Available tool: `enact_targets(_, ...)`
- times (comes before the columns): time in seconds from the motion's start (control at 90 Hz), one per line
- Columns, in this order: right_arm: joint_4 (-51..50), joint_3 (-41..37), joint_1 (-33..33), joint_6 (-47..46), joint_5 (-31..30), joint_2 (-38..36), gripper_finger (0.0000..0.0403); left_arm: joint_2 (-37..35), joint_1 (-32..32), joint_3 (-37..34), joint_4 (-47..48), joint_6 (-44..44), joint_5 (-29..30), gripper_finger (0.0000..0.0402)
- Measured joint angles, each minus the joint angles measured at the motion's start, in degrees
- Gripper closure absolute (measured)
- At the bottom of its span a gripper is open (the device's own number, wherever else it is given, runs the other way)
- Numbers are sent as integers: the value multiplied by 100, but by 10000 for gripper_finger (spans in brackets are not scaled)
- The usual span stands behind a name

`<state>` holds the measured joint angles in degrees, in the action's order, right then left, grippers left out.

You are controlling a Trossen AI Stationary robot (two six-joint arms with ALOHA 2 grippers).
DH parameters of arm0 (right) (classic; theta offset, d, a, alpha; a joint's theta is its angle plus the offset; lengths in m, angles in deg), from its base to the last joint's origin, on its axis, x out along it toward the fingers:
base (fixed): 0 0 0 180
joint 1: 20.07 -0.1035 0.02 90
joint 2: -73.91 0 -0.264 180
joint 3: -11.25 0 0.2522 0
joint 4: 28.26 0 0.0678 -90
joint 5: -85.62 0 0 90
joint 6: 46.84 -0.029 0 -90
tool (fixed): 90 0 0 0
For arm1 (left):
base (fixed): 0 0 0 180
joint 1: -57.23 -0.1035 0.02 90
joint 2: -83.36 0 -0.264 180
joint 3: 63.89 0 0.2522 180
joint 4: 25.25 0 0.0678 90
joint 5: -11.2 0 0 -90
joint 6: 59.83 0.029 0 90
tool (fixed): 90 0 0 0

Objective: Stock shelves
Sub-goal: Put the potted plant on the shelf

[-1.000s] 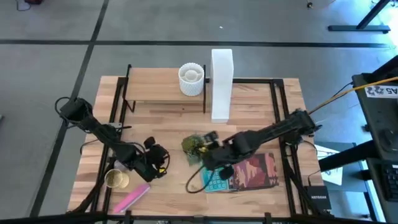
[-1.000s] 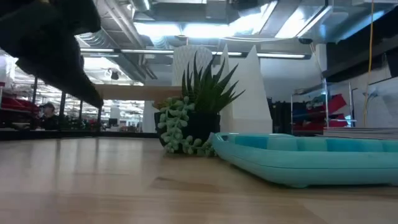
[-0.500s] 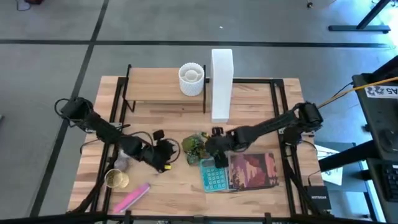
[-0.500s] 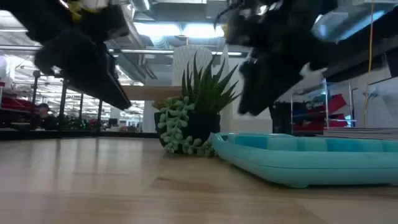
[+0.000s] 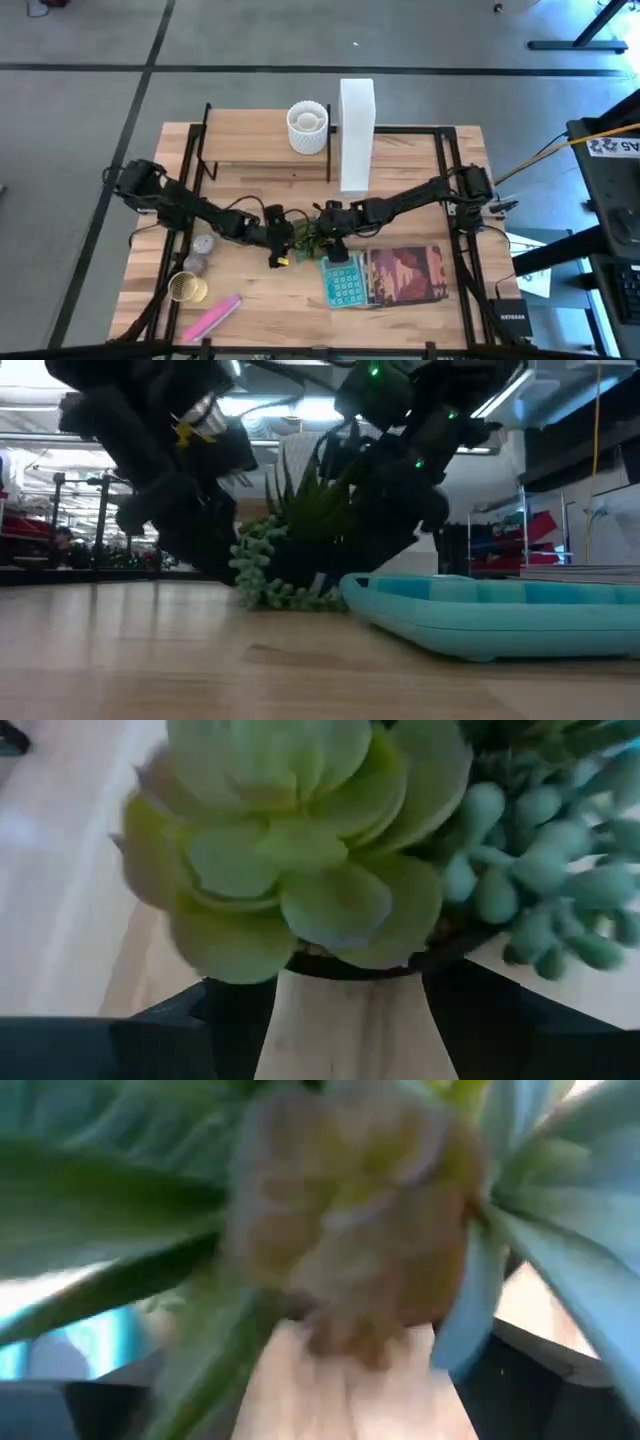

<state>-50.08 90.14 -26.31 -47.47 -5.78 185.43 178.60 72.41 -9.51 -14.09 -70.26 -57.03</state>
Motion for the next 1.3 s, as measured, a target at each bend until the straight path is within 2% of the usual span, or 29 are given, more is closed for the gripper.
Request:
enact_targets(0.222, -52, 387, -21, -36, -208, 149, 151, -111, 201, 131, 504, -53, 404, 168)
enact_targets(0.456, -117, 1013, 23, 8, -306, 182, 173, -504, 476, 298, 2025, -809, 940, 168)
enact_targets(0.556, -471, 1437, 75, 62, -292, 345, 176, -737, 530, 298, 2401, -1085, 1049, 168)
enact_targets(0.833, -1158, 2978, 189, 349, -447, 1099, 176, -1779, 720, 298, 3907, -1910, 1265, 168)
enact_targets(1.033, -1712, 4104, 443, 423, -493, 1422, 177, -2505, 760, 311, 4969, -2435, 1839, 169)
enact_targets(1.3, -1626, 4641, 858, 546, -462, 1434, 177, -3319, 474, 316, 5583, -2337, 2590, 169)
